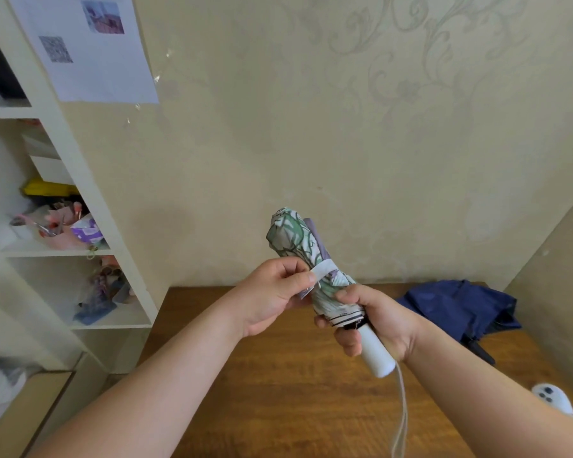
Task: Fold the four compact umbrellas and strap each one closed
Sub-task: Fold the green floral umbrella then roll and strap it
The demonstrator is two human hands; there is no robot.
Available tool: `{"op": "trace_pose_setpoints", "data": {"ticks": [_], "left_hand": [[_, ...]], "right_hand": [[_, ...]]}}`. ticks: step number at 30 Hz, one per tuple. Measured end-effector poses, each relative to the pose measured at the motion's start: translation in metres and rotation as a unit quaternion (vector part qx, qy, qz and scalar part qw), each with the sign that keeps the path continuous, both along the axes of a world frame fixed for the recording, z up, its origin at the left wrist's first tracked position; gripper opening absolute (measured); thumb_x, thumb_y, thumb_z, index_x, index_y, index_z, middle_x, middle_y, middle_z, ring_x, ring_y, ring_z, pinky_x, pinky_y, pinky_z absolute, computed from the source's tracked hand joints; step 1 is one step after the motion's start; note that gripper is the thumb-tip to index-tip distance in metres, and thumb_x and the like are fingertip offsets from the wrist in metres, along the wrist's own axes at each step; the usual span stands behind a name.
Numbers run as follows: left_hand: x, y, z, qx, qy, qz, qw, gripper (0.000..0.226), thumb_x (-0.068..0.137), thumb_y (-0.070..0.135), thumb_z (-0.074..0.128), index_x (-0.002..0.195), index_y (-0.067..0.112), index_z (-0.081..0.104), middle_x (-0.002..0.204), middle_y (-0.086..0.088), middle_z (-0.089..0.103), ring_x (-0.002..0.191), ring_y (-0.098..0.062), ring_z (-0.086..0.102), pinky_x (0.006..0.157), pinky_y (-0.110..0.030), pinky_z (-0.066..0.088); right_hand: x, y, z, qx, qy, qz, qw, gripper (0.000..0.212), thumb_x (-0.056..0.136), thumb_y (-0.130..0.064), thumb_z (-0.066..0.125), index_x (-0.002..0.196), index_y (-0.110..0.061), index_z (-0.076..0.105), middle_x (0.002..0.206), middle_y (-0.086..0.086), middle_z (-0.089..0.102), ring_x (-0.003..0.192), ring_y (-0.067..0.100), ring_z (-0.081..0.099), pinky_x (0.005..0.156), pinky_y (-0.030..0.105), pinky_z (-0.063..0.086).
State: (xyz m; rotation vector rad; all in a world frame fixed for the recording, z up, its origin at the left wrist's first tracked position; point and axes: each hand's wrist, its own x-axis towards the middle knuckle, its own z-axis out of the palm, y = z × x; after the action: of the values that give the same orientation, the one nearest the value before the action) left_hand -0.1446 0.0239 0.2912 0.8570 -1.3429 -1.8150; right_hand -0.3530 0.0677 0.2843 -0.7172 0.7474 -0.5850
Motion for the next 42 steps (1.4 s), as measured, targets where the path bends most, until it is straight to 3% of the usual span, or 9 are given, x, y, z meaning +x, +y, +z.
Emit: {"op": "trace_pose_setpoints", "data": {"ticks": [4, 8, 12, 18, 22, 25, 31, 35, 42], "left_hand": [[-0.008, 0.0, -0.007, -0.02, -0.074, 0.116, 0.99, 0.02, 0.101, 0.014, 0.069, 0.083, 0.005, 0.069, 0.094, -0.018, 0.072, 0.091, -0.03, 0.069, 0.09, -0.037, 0.06], [-0.011, 0.001, -0.012, -0.033, -0.162, 0.142, 0.976, 0.016, 0.099, 0.029, 0.073, 0.097, 0.014, 0.079, 0.099, -0.004, 0.08, 0.101, -0.023, 0.075, 0.089, -0.036, 0.062], [-0.016, 0.006, -0.008, 0.028, -0.115, 0.103, 0.988, 0.022, 0.105, 0.025, 0.065, 0.114, 0.008, 0.076, 0.109, -0.006, 0.08, 0.107, -0.022, 0.076, 0.095, -0.038, 0.061], [-0.011, 0.009, -0.005, 0.014, -0.141, 0.07, 0.987, 0.017, 0.103, 0.023, 0.068, 0.112, 0.011, 0.076, 0.11, 0.0, 0.08, 0.107, -0.014, 0.075, 0.101, -0.038, 0.059], [-0.005, 0.013, 0.002, -0.223, -0.426, 0.079, 0.873, 0.031, 0.106, 0.047, 0.056, 0.093, 0.025, 0.074, 0.09, 0.002, 0.075, 0.084, -0.017, 0.071, 0.083, -0.039, 0.06], [-0.001, 0.013, 0.002, -0.336, -0.506, 0.089, 0.789, 0.041, 0.109, 0.051, 0.046, 0.088, 0.025, 0.071, 0.081, 0.004, 0.072, 0.076, -0.016, 0.067, 0.076, -0.041, 0.058], [0.002, 0.011, -0.001, -0.296, -0.425, 0.098, 0.85, 0.037, 0.108, 0.051, 0.05, 0.086, 0.029, 0.071, 0.071, 0.01, 0.07, 0.069, -0.004, 0.065, 0.07, -0.029, 0.052], [-0.002, 0.005, -0.002, 0.02, -0.201, 0.101, 0.974, 0.036, 0.107, 0.045, 0.056, 0.087, 0.017, 0.066, 0.058, 0.008, 0.053, 0.066, -0.012, 0.05, 0.068, -0.03, 0.042], [-0.006, 0.008, -0.012, -0.006, -0.239, 0.085, 0.967, 0.039, 0.105, 0.049, 0.056, 0.085, 0.018, 0.068, 0.061, 0.009, 0.052, 0.064, -0.009, 0.047, 0.07, -0.027, 0.04]], "right_hand": [[0.006, -0.004, 0.006, -0.08, 0.171, -0.107, 0.976, 0.045, 0.097, -0.03, 0.071, 0.132, -0.012, 0.049, 0.099, 0.021, 0.066, 0.066, 0.037, 0.065, 0.056, 0.04, 0.055], [0.014, -0.001, 0.002, -0.242, 0.398, -0.1, 0.879, 0.047, 0.104, -0.039, 0.054, 0.146, -0.042, 0.034, 0.102, 0.012, 0.071, 0.063, 0.025, 0.069, 0.056, 0.038, 0.057], [0.019, 0.004, -0.01, -0.356, 0.531, -0.081, 0.765, 0.057, 0.09, -0.069, 0.063, 0.136, -0.041, 0.046, 0.099, -0.013, 0.07, 0.072, 0.0, 0.066, 0.061, 0.022, 0.052], [0.017, 0.005, -0.018, -0.396, 0.596, -0.126, 0.687, 0.042, 0.091, -0.069, 0.057, 0.118, -0.036, 0.054, 0.089, -0.01, 0.07, 0.077, 0.013, 0.067, 0.066, 0.038, 0.057], [0.018, 0.004, -0.02, -0.43, 0.63, -0.139, 0.632, 0.041, 0.092, -0.065, 0.058, 0.121, -0.037, 0.049, 0.087, -0.008, 0.07, 0.077, 0.02, 0.067, 0.062, 0.04, 0.056], [0.017, 0.004, -0.019, -0.418, 0.622, -0.132, 0.649, 0.043, 0.092, -0.063, 0.06, 0.122, -0.035, 0.05, 0.087, -0.009, 0.069, 0.076, 0.017, 0.067, 0.064, 0.039, 0.056], [0.01, 0.003, -0.015, -0.38, 0.606, -0.111, 0.69, 0.043, 0.091, -0.065, 0.062, 0.119, -0.032, 0.054, 0.088, -0.01, 0.068, 0.073, 0.009, 0.065, 0.065, 0.035, 0.058], [0.012, 0.002, -0.009, -0.343, 0.55, -0.098, 0.755, 0.032, 0.094, -0.059, 0.064, 0.111, -0.032, 0.057, 0.084, -0.004, 0.071, 0.049, 0.009, 0.061, 0.048, 0.032, 0.052], [0.013, -0.002, 0.003, -0.301, 0.445, -0.107, 0.837, 0.023, 0.098, -0.048, 0.065, 0.104, -0.026, 0.061, 0.084, 0.012, 0.071, 0.047, 0.026, 0.059, 0.044, 0.036, 0.051]]}}
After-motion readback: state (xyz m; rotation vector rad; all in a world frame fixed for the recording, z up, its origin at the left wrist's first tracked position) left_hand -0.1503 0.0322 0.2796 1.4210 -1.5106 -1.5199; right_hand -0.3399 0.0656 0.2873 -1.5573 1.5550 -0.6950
